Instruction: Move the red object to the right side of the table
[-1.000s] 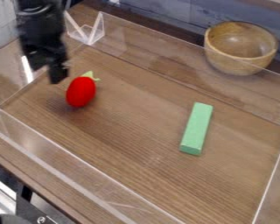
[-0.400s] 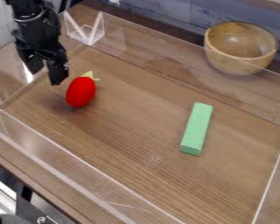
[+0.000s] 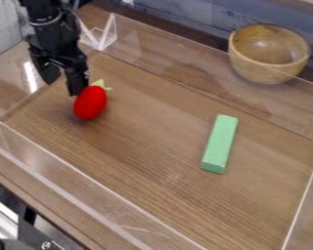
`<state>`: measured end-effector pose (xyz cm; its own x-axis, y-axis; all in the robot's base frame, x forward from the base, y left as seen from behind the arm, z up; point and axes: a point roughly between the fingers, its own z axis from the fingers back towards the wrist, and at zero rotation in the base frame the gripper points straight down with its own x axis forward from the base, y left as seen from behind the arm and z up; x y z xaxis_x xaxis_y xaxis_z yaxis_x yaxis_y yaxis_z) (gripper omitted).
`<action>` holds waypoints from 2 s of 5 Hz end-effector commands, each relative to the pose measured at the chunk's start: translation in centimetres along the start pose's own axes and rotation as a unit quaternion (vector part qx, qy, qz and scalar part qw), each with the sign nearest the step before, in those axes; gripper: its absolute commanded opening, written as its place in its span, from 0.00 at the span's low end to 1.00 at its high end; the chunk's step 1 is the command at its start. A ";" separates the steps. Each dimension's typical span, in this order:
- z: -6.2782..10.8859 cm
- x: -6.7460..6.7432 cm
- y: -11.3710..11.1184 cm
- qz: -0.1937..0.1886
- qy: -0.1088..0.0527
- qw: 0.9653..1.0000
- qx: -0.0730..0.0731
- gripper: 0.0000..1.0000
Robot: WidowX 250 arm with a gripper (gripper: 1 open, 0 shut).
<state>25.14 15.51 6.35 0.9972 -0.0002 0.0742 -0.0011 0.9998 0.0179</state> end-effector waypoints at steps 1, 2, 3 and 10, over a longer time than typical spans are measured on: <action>1.0 1.5 0.0 -0.003 -0.025 1.000 0.011 1.00; 0.8 1.8 -0.6 -0.001 -0.027 1.000 0.009 1.00; 0.5 2.2 -1.0 0.003 -0.028 1.000 0.006 1.00; -1.6 2.8 -2.1 0.033 -0.006 0.999 -0.030 1.00</action>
<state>27.19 13.04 3.96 0.9963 0.0701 0.0504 -0.0667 0.9956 -0.0654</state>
